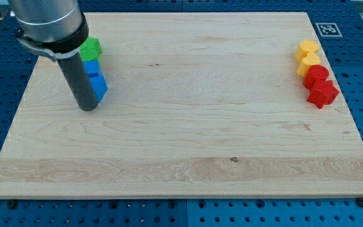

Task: Push the blue triangle closer to the blue cube

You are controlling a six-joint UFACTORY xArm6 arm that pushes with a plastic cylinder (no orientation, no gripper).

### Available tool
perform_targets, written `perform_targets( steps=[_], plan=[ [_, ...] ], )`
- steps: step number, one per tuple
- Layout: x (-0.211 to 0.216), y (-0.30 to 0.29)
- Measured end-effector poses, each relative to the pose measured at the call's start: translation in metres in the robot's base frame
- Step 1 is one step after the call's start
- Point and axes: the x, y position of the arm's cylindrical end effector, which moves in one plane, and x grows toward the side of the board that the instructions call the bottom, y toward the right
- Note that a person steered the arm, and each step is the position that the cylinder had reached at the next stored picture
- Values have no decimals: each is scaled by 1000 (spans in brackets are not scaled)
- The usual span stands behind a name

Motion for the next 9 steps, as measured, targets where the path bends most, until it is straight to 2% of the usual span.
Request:
perform_targets(
  steps=[3, 9],
  plan=[
    [-9, 40],
    [-35, 15]
  ],
)
